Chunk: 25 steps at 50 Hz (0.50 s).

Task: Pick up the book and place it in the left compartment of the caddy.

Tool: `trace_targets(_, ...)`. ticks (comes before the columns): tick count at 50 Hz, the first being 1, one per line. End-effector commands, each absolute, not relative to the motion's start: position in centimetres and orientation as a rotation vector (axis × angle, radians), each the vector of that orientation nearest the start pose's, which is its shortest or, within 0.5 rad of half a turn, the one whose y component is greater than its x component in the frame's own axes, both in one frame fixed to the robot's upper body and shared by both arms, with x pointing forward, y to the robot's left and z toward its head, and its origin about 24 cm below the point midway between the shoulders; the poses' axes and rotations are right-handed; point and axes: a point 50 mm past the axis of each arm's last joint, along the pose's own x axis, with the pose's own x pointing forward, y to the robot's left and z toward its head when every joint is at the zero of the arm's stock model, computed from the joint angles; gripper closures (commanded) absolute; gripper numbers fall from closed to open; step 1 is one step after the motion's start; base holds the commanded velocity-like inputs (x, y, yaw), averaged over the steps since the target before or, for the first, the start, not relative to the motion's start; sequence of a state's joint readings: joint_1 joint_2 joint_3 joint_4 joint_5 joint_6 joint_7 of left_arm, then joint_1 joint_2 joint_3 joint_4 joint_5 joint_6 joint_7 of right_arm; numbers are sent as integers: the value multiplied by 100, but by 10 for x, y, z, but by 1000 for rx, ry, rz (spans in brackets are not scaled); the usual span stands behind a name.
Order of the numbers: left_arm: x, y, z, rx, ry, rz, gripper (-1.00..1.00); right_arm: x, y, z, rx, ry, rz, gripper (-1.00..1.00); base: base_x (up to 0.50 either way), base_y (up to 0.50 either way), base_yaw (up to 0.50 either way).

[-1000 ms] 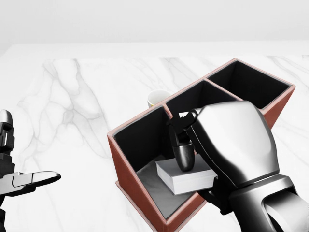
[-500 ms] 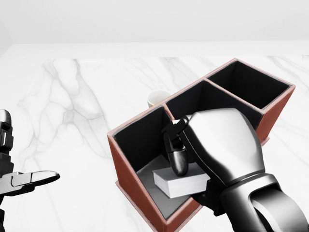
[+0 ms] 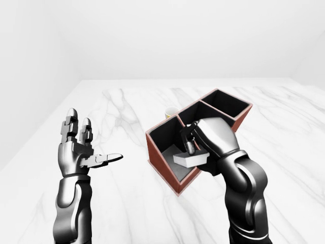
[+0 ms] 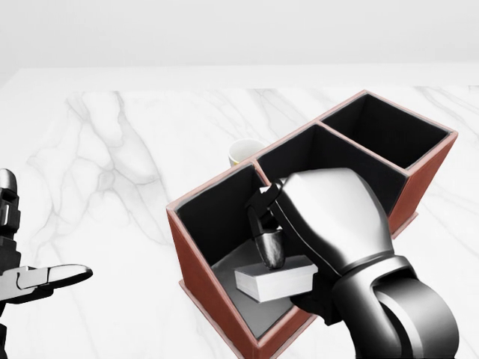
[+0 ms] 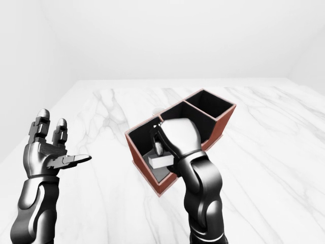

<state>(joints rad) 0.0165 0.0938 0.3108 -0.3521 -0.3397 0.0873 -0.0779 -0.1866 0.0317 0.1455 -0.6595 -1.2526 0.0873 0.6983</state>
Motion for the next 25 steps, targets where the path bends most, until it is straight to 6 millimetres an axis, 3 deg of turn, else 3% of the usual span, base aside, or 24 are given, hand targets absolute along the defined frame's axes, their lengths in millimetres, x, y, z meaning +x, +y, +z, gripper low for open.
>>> trace_targets(1, 232, 227, 120, -180, -313, 145, -100, 239, -102, 192, -1253, -327, 206, 100, 0, 0, 0)
trace_targets(25, 233, 228, 119, -182, -306, 144, -100, 252, -101, 181, -1251, -275, 258, 100, 0, 0, 0)
